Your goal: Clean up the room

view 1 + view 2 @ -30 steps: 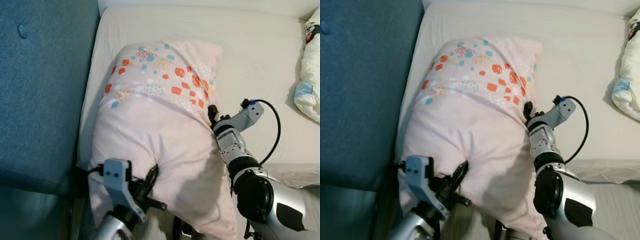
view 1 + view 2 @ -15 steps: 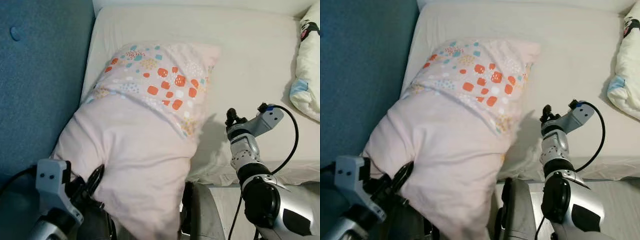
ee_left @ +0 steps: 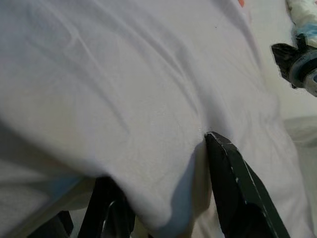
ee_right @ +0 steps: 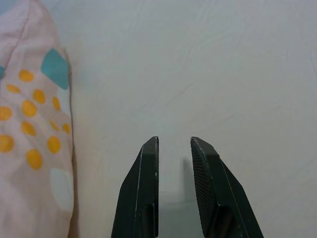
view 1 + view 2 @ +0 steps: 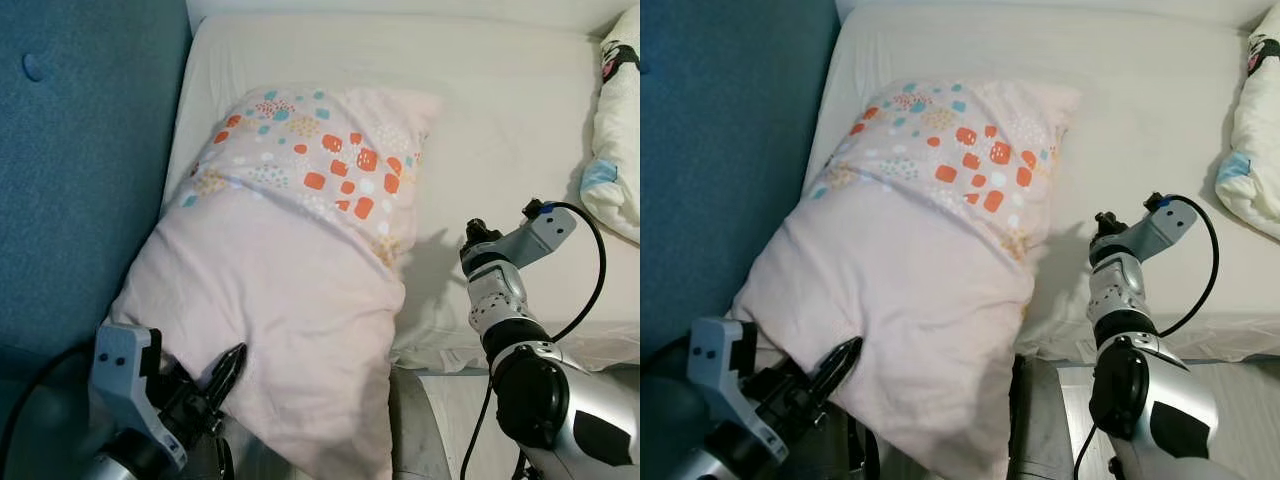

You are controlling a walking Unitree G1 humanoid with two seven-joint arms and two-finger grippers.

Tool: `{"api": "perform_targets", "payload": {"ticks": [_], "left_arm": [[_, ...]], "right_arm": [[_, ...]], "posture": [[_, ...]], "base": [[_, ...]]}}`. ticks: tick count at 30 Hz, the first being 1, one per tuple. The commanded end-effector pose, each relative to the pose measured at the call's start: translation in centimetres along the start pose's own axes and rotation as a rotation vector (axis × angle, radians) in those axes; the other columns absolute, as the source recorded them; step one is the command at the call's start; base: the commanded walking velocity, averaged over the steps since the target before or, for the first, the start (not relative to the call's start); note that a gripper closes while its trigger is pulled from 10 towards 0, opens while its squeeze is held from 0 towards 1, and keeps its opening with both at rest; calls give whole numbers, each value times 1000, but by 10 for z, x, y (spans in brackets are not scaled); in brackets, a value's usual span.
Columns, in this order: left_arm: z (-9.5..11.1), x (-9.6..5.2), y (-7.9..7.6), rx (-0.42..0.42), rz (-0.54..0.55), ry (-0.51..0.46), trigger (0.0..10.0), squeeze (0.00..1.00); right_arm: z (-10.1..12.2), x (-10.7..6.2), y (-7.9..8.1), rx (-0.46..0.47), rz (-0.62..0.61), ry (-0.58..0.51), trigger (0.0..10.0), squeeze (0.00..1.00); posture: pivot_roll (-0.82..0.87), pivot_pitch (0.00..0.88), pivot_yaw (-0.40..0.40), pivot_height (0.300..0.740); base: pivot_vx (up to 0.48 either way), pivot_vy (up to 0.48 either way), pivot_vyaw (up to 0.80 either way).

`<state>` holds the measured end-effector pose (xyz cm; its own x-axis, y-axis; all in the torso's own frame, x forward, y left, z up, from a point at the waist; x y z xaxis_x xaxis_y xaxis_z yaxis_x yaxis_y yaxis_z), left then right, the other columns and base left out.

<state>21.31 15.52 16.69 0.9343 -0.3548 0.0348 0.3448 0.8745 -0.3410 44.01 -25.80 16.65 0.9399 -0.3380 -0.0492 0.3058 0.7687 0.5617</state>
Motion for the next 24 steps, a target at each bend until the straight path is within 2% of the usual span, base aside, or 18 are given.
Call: {"api": "perform_targets", "payload": {"ticks": [1, 2, 3, 4, 6, 9, 10, 11, 12, 13, 14, 16, 18, 19, 21, 22, 23, 24], "left_arm": [[11, -31, 48, 63, 169, 24, 10000, 0], [11, -31, 48, 63, 169, 24, 10000, 0], [15, -42, 65, 84, 238, 24, 10000, 0], [15, -42, 65, 84, 238, 24, 10000, 0], [27, -64, 103, 118, 428, -23, 10000, 0], [30, -70, 111, 105, 472, -42, 10000, 0], [31, -73, 114, 96, 489, -53, 10000, 0], [31, -72, 112, 103, 475, -48, 10000, 0], [31, -72, 112, 103, 475, -48, 10000, 0], [30, -68, 106, 111, 447, -39, 10000, 0], [28, -61, 97, 112, 403, -28, 10000, 0], [27, -57, 90, 110, 374, -22, 10000, 0], [16, -48, 70, 120, 280, 32, 10000, 0], [16, -48, 70, 120, 280, 32, 10000, 0], [7, -44, 52, 132, 196, 83, 10000, 0], [7, -44, 52, 132, 196, 83, 10000, 0], [-2, -40, 36, 158, 118, 124, 10000, 0], [-2, -40, 36, 158, 118, 124, 10000, 0]], "right_arm": [[-2, -2, -24, 19, -72, 20, 10000, 0], [-2, -2, -24, 19, -72, 20, 10000, 0], [-1, -2, -26, 22, -75, 21, 10000, 0], [-1, -2, -26, 22, -75, 21, 10000, 0], [-1, -2, -28, 31, -82, 24, 10000, 0], [0, -1, -27, 38, -80, 25, 10000, 0], [0, -1, -26, 48, -75, 25, 6902, 0], [0, -1, -25, 45, -69, 28, 4431, 0], [0, -1, -25, 45, -69, 28, 4431, 0], [0, 0, -22, 48, -56, 28, 0, 0], [-1, 0, -18, 41, -38, 36, 0, 0], [-2, 0, -15, 35, -27, 42, 0, 0], [-6, 0, -9, 11, -7, 67, 0, 0], [-6, 0, -9, 11, -7, 67, 0, 0], [-12, 0, -2, 19, 21, 96, 0, 0], [-12, 0, -2, 19, 21, 96, 0, 0], [-20, -1, 11, 16, 76, 128, 0, 0], [-20, -1, 11, 16, 76, 128, 0, 0]], "posture": [[221, 368, -93, 570], [221, 368, -93, 570], [221, 368, -93, 570], [221, 368, -93, 570], [219, 370, -92, 570], [219, 369, -92, 570], [219, 369, -92, 570], [218, 369, -93, 570], [218, 369, -93, 570], [217, 368, -95, 570], [226, 366, -93, 570], [226, 366, -93, 570], [236, 368, -90, 570], [236, 368, -90, 570], [244, 369, -88, 570], [244, 369, -88, 570], [250, 376, -87, 570], [250, 376, -87, 570]], "base": [[0, 0, 0], [0, 0, 0], [0, 0, 0], [0, 0, 0], [0, 0, 0], [0, 0, 0], [0, 0, 0], [0, 0, 0], [0, 0, 0], [0, 0, 0], [0, 0, 0], [0, 0, 0], [0, 0, 0], [0, 0, 0], [0, 0, 0], [0, 0, 0], [0, 0, 0], [0, 0, 0]]}}
Point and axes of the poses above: a point about 5 cm out from each wrist's last joint towards the gripper, its own x axis pointing out of the wrist towards the gripper, its own z axis along the axis of the wrist's last joint, y = z × x, the point moved 5 cm from there along x, pointing out of the wrist towards the gripper, and after that the axes turned 3 degrees about -x, right-handed, at the moved point
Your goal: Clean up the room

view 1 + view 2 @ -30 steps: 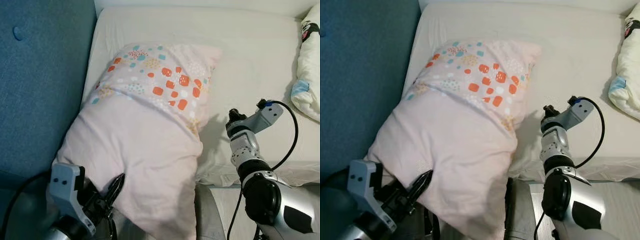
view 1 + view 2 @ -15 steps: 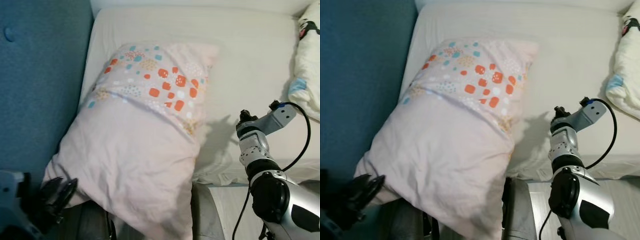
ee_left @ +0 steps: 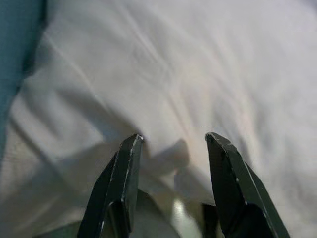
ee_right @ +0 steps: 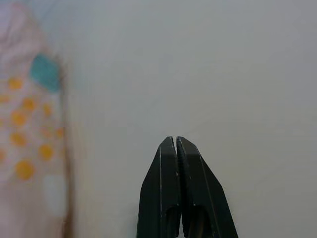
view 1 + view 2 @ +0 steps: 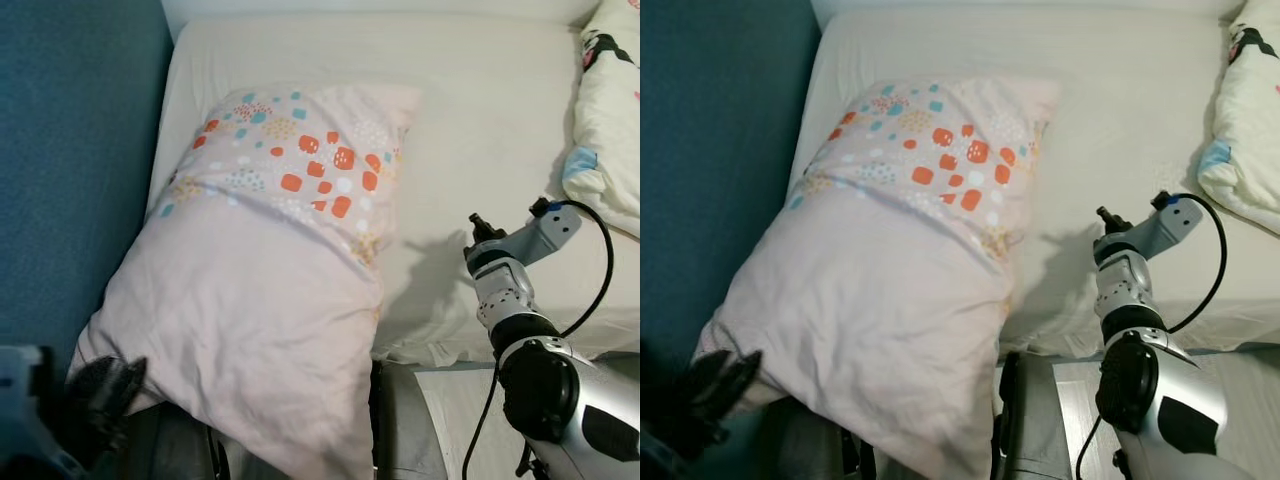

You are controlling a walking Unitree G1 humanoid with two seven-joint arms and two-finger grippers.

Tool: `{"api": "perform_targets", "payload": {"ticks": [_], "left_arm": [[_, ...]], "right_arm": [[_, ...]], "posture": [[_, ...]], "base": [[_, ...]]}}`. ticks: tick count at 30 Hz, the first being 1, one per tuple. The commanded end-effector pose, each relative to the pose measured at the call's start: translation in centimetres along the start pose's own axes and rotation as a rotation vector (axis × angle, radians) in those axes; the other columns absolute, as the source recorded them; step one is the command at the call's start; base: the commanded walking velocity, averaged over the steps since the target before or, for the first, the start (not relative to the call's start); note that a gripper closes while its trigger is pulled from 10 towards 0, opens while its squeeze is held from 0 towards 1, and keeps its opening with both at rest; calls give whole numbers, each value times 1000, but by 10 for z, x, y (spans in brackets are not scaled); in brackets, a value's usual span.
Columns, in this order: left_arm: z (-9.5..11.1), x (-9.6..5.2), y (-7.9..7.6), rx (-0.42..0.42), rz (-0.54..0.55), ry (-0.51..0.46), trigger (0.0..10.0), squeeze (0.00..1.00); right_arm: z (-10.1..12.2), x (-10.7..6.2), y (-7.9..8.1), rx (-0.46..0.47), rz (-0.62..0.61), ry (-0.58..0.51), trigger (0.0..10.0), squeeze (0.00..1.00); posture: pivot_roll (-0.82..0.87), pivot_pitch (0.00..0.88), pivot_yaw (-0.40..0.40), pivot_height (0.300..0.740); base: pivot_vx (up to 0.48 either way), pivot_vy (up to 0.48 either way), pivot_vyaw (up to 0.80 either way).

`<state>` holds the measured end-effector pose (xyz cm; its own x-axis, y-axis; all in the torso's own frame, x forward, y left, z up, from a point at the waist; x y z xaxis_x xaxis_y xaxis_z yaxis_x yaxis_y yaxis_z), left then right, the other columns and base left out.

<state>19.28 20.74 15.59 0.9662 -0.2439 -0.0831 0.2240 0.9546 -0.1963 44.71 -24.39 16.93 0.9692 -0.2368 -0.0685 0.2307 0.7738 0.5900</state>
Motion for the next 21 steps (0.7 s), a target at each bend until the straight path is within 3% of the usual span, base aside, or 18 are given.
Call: {"api": "perform_targets", "payload": {"ticks": [1, 3, 4, 5, 7, 8, 9, 12, 14, 16, 17, 18, 19, 21], "left_arm": [[-6, -2, -7, 15, -28, 38, 10000, 0], [-12, -2, -36, 46, -156, 67, 10000, 0], [-9, -1, -52, 30, -219, 45, 10000, 0], [-4, -1, -66, -1, -285, 31, 10000, 0], [-4, -1, -66, -1, -285, 31, 10000, 0], [-1, -2, -76, -22, -327, 23, 10000, 0], [6, 7, -83, -9, -329, -24, 10000, 0], [12, 12, -86, 5, -319, -58, 10000, 0], [24, 32, -79, 82, -224, -150, 10000, 0], [24, 32, -79, 82, -224, -150, 10000, 0], [30, 41, -69, 142, -138, -191, 10000, 0], [30, 41, -69, 142, -138, -191, 10000, 0], [36, 47, -58, 202, -53, -224, 10000, 0], [40, 50, -50, 237, 6, -242, 10000, 0]], "right_arm": [[-13, -2, -4, -12, 0, 52, 0, 0], [-24, -3, 14, -52, 68, 89, 0, 0], [-26, -3, 17, -83, 69, 93, 6392, 0], [-27, -3, 17, -91, 64, 91, 10000, 0], [-27, -3, 17, -91, 64, 91, 10000, 0], [-28, -3, 17, -92, 61, 90, 10000, 0], [-29, -4, 16, -98, 56, 89, 10000, 0], [-30, -4, 14, -102, 54, 89, 10000, 0], [-27, -4, 11, -106, 40, 70, 10000, 0], [-27, -4, 11, -106, 40, 70, 10000, 0], [-23, -4, 6, -115, 13, 56, 10000, 0], [-23, -4, 6, -115, 13, 56, 10000, 0], [-19, -4, -1, -113, -19, 47, 10000, 0], [-19, -4, -8, -106, -50, 51, 10000, 0]], "posture": [[250, 376, -87, 570], [254, 376, -88, 570], [254, 381, -91, 570], [254, 381, -91, 570], [254, 381, -91, 570], [254, 388, -96, 570], [259, 392, -101, 570], [259, 392, -101, 570], [259, 399, -104, 570], [259, 399, -104, 570], [262, 406, -102, 570], [262, 406, -102, 570], [274, 414, -98, 570], [280, 420, -94, 570]], "base": [[0, 0, 0], [0, 0, 0], [0, 0, 0], [0, 0, 0], [0, 0, 0], [0, 0, 0], [0, 0, 0], [0, 0, 0], [0, 0, 0], [0, 0, 0], [0, 0, 0], [0, 0, 0], [0, 0, 0], [0, 0, 0]]}}
Point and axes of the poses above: a point about 5 cm out from each wrist's last joint towards the gripper, its own x axis pointing out of the wrist towards the gripper, its own z axis along the axis of the wrist's last joint, y = z × x, the point moved 5 cm from there along x, pointing out of the wrist towards the gripper, and after that the axes turned 3 degrees about -x, right-handed, at the moved point
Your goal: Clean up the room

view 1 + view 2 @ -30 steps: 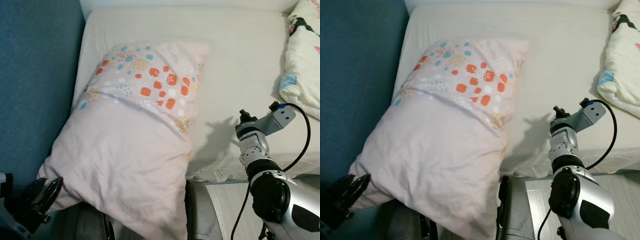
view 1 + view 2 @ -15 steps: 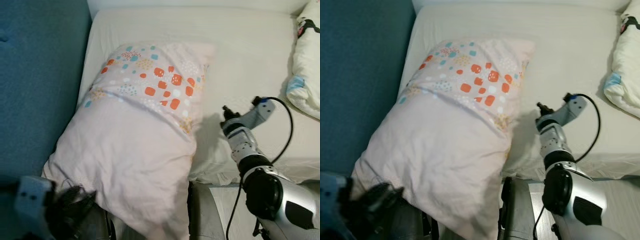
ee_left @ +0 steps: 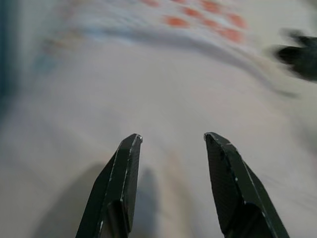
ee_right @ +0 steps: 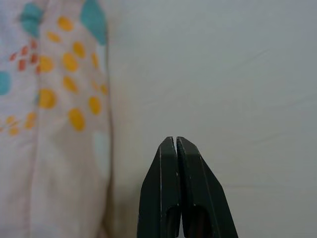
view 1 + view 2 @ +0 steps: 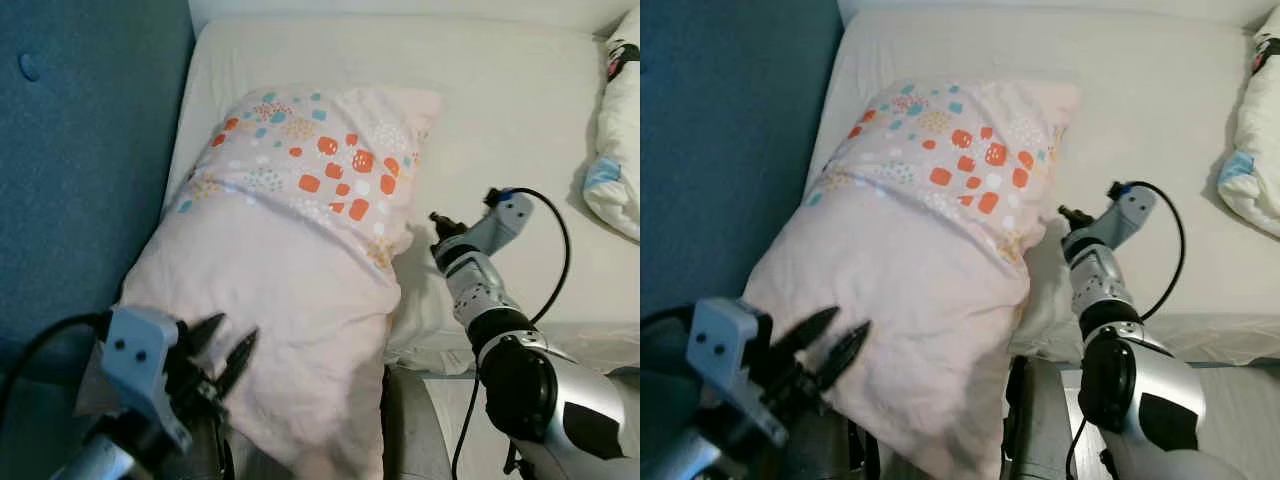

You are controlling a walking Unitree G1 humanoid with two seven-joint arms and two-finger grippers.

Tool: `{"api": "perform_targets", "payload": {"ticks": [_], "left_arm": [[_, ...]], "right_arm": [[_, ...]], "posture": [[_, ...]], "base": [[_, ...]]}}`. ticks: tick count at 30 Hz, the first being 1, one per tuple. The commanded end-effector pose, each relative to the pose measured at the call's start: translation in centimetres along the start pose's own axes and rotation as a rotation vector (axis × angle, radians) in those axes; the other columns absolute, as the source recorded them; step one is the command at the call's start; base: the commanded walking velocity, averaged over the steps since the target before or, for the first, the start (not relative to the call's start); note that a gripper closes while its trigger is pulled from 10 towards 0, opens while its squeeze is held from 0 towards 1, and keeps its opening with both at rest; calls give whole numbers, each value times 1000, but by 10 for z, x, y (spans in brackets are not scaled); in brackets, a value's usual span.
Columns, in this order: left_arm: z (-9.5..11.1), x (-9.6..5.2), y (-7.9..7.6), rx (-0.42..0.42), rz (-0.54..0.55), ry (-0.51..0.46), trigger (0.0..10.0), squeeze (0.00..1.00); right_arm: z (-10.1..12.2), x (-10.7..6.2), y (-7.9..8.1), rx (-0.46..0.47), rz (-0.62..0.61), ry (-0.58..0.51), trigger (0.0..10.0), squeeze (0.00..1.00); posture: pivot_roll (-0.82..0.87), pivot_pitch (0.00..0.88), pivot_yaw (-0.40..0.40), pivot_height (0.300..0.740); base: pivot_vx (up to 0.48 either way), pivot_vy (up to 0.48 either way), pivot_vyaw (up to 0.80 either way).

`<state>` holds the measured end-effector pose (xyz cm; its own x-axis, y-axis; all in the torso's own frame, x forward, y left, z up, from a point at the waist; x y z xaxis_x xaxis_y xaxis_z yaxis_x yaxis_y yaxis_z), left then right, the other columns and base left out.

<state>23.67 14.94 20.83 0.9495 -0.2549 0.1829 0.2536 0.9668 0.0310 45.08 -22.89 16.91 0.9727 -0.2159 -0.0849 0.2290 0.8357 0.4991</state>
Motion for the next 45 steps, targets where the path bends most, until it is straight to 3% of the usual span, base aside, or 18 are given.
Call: {"api": "perform_targets", "payload": {"ticks": [1, 3, 4, 6, 10, 11, 15, 17, 20, 21, 25, 26, 27, 31, 34, 35, 41, 45], "left_arm": [[-7, -4, 9, 35, 62, 25, 10000, 0], [-7, -6, 12, 48, 70, 35, 10000, 0], [-7, -12, 14, 57, 69, 58, 10000, 0], [-8, -13, 14, 56, 72, 67, 10000, 0], [-17, -27, 16, 53, 76, 125, 10000, 0], [-17, -27, 16, 53, 76, 125, 10000, 0], [-22, -39, 13, 7, 37, 167, 10000, 0], [-22, -44, 12, -32, 31, 177, 10000, 0], [-23, -52, 12, -110, 12, 209, 10000, 0], [-28, -69, 17, -184, 10, 272, 10000, 0], [-30, -79, 24, -202, 20, 300, 10000, 0], [-37, -101, 40, -266, 63, 365, 10000, 0], [-40, -110, 48, -290, 85, 388, 10000, 0], [-49, -123, 65, -401, 177, 401, 10000, 0], [-68, -135, 88, -559, 354, 365, 10000, 0], [-72, -137, 90, -600, 380, 354, 10000, 1000], [-101, -130, 82, -776, 425, 320, 10000, 1000], [-110, -117, 71, -863, 400, 294, 10000, 1000]], "right_arm": [[-15, -5, -23, 11, -74, 47, 10000, 0], [-19, -5, -23, 19, -79, 68, 10000, 0], [-28, -5, -7, 50, -23, 114, 10000, 0], [-32, -5, 2, 57, 9, 131, 10000, 0], [-54, -15, 83, 44, 367, 228, 10000, 0], [-54, -15, 83, 44, 367, 228, 10000, 0], [-83, -40, 131, 1, 656, 340, 10000, 0], [-95, -49, 139, -38, 733, 382, 10000, 0], [-105, -55, 141, -70, 767, 411, 10000, 0], [-111, -57, 136, -68, 749, 422, 10000, 0], [-110, -55, 131, -45, 727, 416, 10000, 0], [-105, -51, 123, -22, 712, 400, 10000, 0], [-102, -49, 120, -17, 704, 388, 10000, 0], [-86, -40, 110, 5, 656, 325, 10000, 0], [-58, -25, 91, 50, 540, 196, 10000, 0], [-50, -21, 85, 51, 512, 159, 10000, 0], [-23, -14, 64, 100, 414, -1, 10000, 0], [-27, -19, 63, 43, 445, -33, 10000, 0]], "posture": [[290, 429, -86, 570], [298, 435, -80, 570], [308, 442, -71, 570], [308, 442, -71, 570], [302, 434, -68, 570], [302, 434, -68, 570], [301, 431, -67, 570], [298, 429, -67, 570], [299, 427, -68, 570], [298, 427, -68, 570], [295, 427, -68, 570], [280, 421, -71, 570], [277, 420, -73, 570], [257, 416, -82, 570], [240, 412, -93, 570], [240, 412, -93, 570], [179, 405, -112, 570], [157, 398, -118, 570]], "base": [[0, 0, 0], [0, 0, 0], [0, 0, 0], [0, 0, 0], [0, 0, 0], [0, 0, 0], [0, 0, 0], [0, 0, 0], [0, 0, 0], [0, 0, 0], [0, 0, 0], [0, 0, 0], [0, 0, 0], [0, 0, 0], [0, 0, 0], [0, 0, 0], [0, 0, 0], [0, 0, 0]]}}
Point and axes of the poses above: a point about 5 cm out from each wrist's last joint towards the gripper, its own x axis pointing out of the wrist towards the gripper, its own z axis along the axis of the wrist's last joint, y = z × x, the point moved 5 cm from there along x, pointing out of the wrist towards the gripper, and after that the axes turned 3 degrees about -x, right-handed, at the moved point
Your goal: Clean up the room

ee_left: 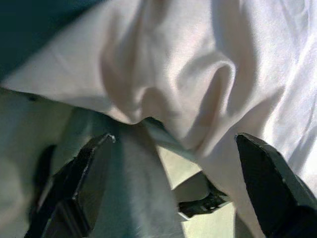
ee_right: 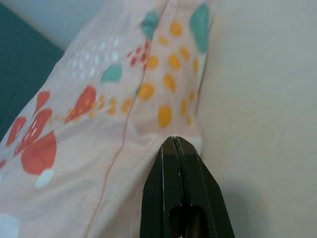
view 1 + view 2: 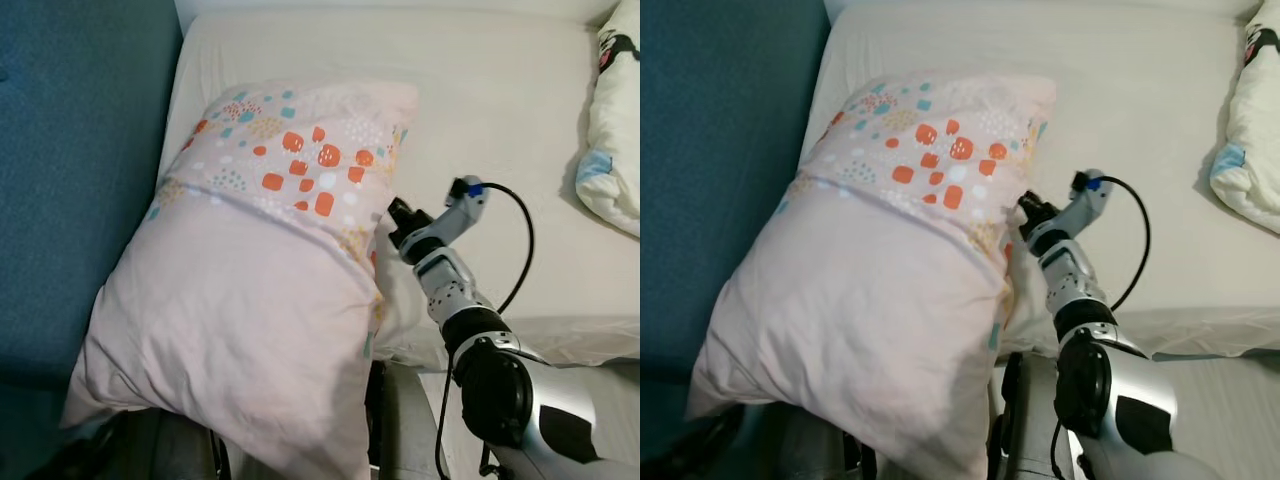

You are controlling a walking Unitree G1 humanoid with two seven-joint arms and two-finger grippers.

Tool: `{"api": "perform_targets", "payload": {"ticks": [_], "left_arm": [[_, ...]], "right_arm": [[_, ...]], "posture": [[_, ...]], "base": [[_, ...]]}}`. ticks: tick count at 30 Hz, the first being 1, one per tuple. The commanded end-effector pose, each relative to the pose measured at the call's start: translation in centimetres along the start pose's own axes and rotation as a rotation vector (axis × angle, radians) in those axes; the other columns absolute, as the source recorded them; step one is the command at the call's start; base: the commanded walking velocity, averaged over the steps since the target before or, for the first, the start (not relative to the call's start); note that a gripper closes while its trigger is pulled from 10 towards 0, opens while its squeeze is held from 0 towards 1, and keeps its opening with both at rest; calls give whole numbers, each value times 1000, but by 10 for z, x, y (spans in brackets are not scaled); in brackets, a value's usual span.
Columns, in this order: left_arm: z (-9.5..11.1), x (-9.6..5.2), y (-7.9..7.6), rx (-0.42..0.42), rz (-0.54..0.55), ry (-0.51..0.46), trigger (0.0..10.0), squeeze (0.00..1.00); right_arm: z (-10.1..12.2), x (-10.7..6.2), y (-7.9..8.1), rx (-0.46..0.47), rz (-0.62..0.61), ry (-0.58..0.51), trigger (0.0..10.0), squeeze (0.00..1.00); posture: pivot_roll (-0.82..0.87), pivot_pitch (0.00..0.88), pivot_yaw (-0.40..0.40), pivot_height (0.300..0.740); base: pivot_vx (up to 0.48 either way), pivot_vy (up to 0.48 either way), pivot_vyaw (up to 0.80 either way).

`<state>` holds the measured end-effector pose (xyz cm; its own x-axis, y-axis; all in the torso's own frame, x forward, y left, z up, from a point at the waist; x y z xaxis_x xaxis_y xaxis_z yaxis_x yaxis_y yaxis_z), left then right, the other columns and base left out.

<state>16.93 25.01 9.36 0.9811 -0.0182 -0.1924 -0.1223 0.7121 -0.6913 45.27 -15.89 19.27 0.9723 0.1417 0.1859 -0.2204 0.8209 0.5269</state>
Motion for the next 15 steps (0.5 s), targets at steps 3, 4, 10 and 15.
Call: {"api": "perform_targets", "payload": {"ticks": [3, 4, 10, 15], "left_arm": [[-23, 4, 1, -92, -7, 55, 10000, 1000], [-34, 10, -2, -112, -24, 87, 10000, 1000], [-45, 31, -15, -249, -94, 56, 10000, 1000], [-54, 44, -31, -267, -139, 53, 10000, 1000]], "right_arm": [[-17, -11, -4, -59, 22, 22, 10000, 0], [-23, -14, -1, -92, 54, 30, 10000, 0], [-28, -18, 6, -73, 105, 21, 10000, 0], [-24, -19, 2, -135, 79, 0, 10000, 0]], "posture": [[131, 392, -125, 570], [119, 392, -126, 570], [88, 383, -135, 570], [91, 381, -134, 570]], "base": [[0, 0, 0], [0, 0, 0], [0, 0, 0], [0, 0, 0]]}}
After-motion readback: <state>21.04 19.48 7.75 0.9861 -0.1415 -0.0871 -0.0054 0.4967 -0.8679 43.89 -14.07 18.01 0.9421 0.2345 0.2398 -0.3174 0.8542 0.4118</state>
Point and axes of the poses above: a point about 5 cm out from each wrist's last joint towards the gripper, its own x axis pointing out of the wrist towards the gripper, its own z axis along the axis of the wrist's last joint, y = z × x, the point moved 5 cm from there along x, pointing out of the wrist towards the gripper, and after that the axes turned 3 degrees about -x, right-handed, at the moved point
